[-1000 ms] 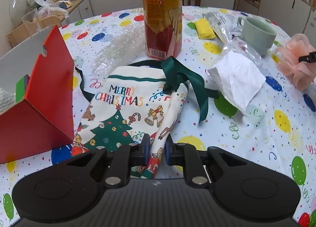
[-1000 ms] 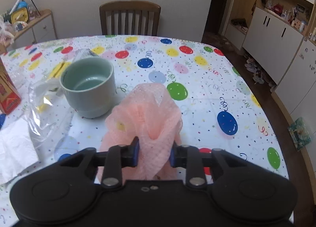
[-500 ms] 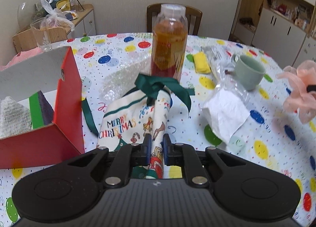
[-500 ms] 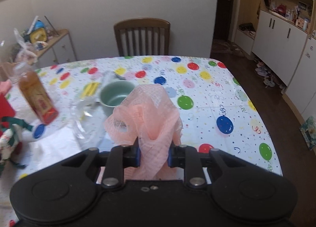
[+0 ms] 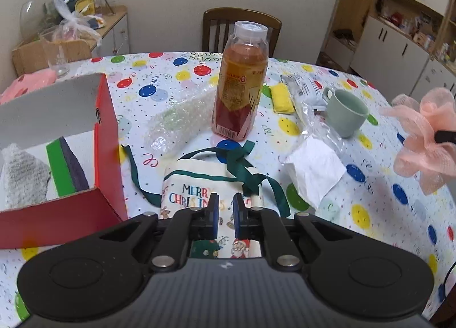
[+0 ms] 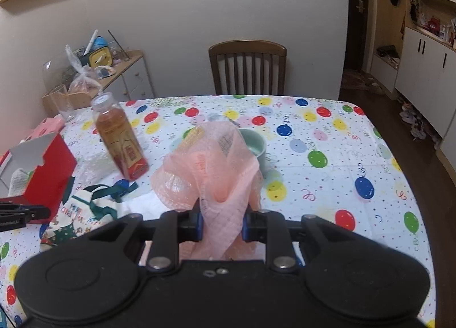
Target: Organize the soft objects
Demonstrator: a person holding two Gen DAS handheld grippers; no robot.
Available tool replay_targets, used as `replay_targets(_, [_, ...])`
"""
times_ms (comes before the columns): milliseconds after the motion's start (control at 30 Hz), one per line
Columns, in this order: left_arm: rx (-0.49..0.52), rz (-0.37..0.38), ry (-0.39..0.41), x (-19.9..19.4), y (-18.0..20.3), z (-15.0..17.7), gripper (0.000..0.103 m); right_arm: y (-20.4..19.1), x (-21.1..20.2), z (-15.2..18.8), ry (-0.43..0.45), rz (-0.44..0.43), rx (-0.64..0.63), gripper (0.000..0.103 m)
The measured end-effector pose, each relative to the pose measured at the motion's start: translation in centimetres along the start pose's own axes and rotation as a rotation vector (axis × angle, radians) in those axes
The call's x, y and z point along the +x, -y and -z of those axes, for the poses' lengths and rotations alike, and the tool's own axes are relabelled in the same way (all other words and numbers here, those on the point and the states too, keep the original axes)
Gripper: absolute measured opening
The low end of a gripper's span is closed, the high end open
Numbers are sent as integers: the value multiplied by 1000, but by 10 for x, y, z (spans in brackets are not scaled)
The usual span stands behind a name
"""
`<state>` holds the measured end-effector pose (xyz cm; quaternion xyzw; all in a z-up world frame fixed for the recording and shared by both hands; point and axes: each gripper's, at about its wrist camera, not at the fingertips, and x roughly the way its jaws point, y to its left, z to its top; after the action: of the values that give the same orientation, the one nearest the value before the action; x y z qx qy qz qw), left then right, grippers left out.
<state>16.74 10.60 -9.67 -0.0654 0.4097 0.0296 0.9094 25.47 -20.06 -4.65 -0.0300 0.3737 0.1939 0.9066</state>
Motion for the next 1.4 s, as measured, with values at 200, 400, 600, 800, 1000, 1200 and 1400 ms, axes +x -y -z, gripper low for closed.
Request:
replay_targets(200, [23, -4, -32, 5, -6, 4, 32, -8, 0, 7, -13, -22, 6, 22])
replay_targets(400, [22, -25, -64, 19, -14, 13, 86, -14, -1, 12, -18, -28, 3, 22])
replay_targets(600, [-15, -47, -130, 42, -24, 30, 86, -19, 2, 14, -25, -34, -2, 22])
replay_targets(800, [-48, -59, -185, 66, -29, 35, 84, -22, 6, 16, -38, -31, -18, 22])
replay_targets(1000, [-40, -61, -190, 69, -27, 38, 33, -24, 9, 17, -48, -25, -27, 22])
replay_targets(1200, [-23, -66, -157, 61, -26, 36, 9, -23, 12, 21, -61, -18, -26, 22])
replay_targets(1400, [14, -53, -85, 42, -17, 29, 4, -23, 14, 22, -67, -17, -23, 22])
